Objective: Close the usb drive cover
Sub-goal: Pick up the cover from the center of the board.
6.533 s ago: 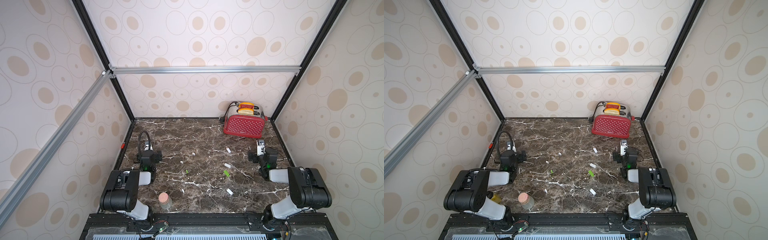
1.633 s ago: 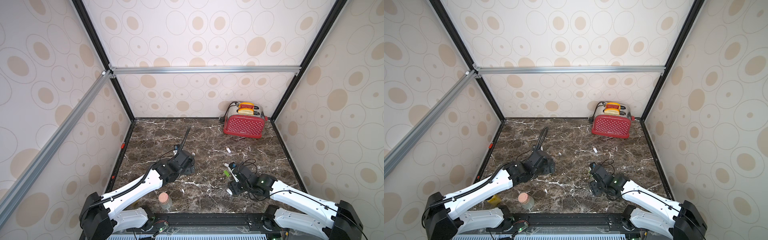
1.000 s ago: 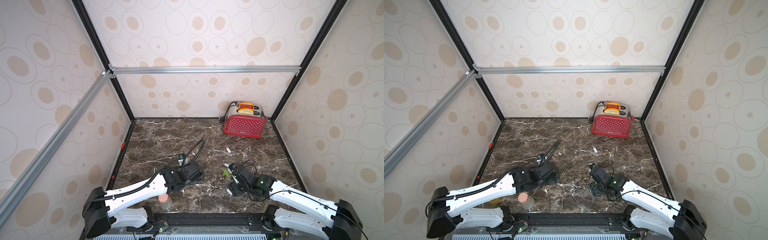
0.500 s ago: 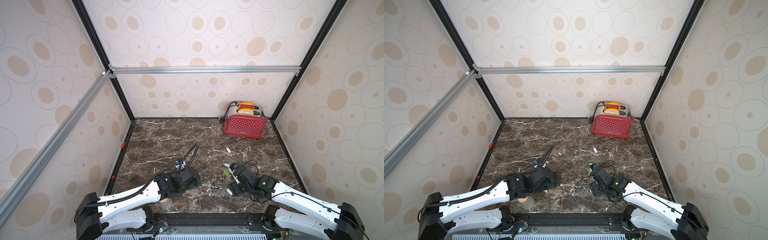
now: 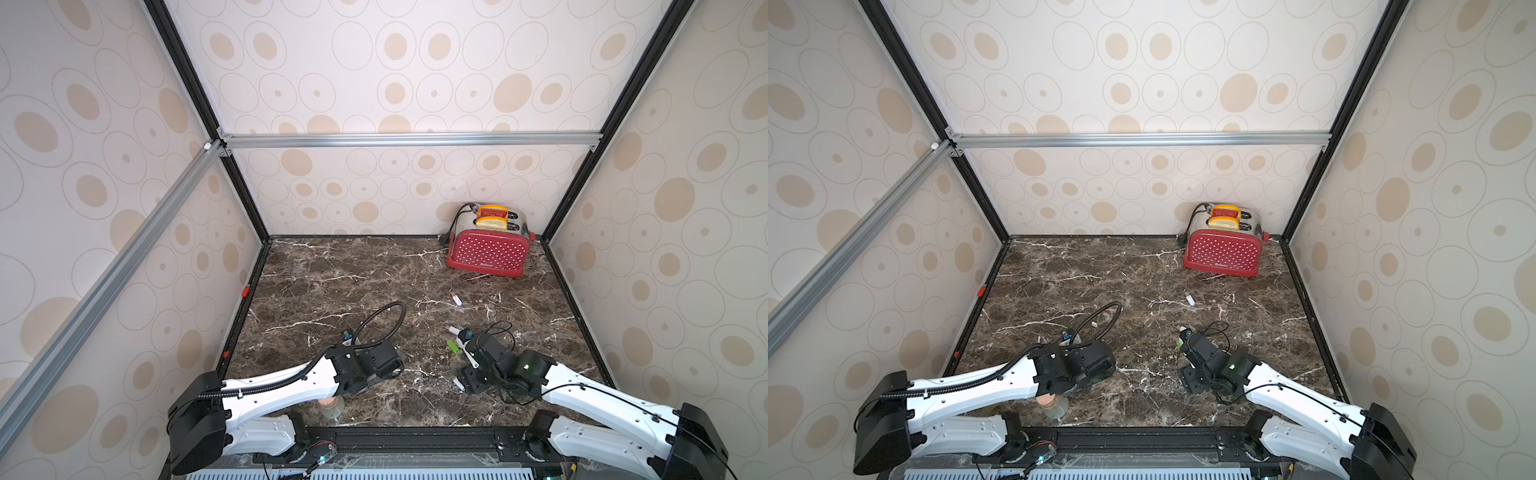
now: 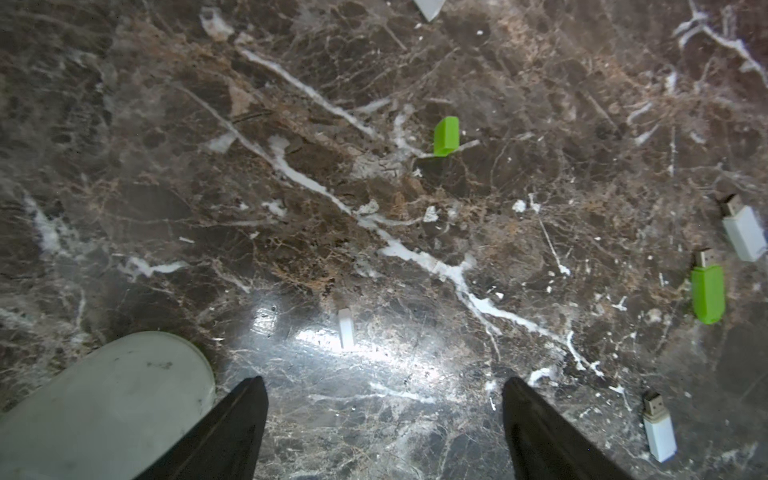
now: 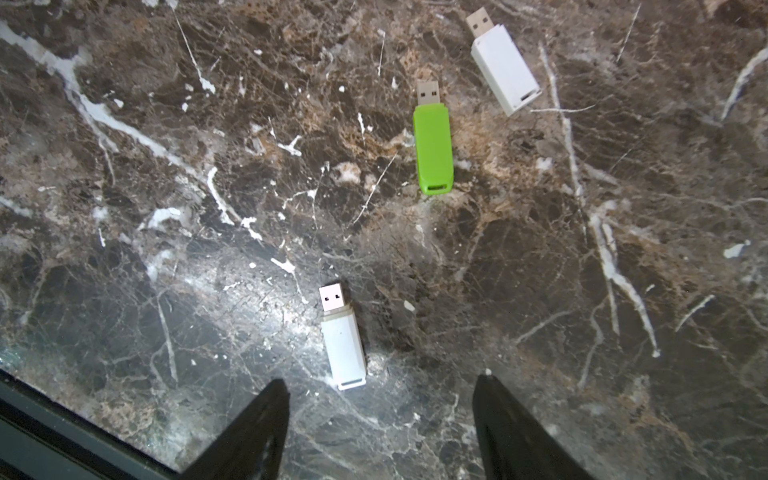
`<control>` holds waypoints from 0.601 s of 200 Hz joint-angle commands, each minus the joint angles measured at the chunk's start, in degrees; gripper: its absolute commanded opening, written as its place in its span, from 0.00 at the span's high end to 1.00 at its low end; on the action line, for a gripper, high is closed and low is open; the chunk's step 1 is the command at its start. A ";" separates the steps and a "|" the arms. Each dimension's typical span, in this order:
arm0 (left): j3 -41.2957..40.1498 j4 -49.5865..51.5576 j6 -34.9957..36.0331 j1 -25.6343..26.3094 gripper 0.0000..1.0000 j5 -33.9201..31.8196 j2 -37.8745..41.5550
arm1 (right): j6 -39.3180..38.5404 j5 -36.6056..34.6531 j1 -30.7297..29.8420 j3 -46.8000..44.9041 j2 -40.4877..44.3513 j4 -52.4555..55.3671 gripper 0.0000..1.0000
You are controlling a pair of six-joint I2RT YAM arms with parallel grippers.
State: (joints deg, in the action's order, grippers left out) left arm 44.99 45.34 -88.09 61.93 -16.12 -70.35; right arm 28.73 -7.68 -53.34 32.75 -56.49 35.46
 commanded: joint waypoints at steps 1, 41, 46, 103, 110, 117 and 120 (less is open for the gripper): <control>1.09 0.83 -3.70 0.51 0.10 0.39 -1.50 | 0.77 0.31 -0.45 -0.78 -0.27 0.06 0.26; 1.28 -0.82 -4.67 0.48 0.10 2.94 -5.90 | 1.01 0.64 -0.64 -1.24 -0.14 -0.13 0.26; 0.98 -1.20 -4.86 0.48 0.10 3.17 -6.10 | 1.02 0.60 -0.69 -1.32 0.09 -0.08 0.26; -1.55 -2.61 -8.19 0.50 0.14 2.59 -6.73 | 1.19 0.83 -0.92 -1.47 0.07 -0.26 0.26; -1.81 -2.71 -8.76 0.50 0.15 2.42 -6.61 | 1.09 0.87 -0.96 -1.51 0.05 -0.25 0.26; -2.16 -2.76 -9.42 0.51 0.15 2.16 -6.30 | 1.08 0.83 -0.97 -1.48 0.06 -0.24 0.26; -2.49 -2.80 -9.84 0.48 0.15 2.15 -6.19 | 1.07 0.83 -1.07 -1.51 0.01 -0.27 0.26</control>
State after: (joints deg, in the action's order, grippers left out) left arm 43.38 41.91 -94.04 61.95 -12.16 -76.69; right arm 29.50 -7.31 -53.52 32.25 -56.60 35.14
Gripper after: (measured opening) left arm 0.855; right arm 0.739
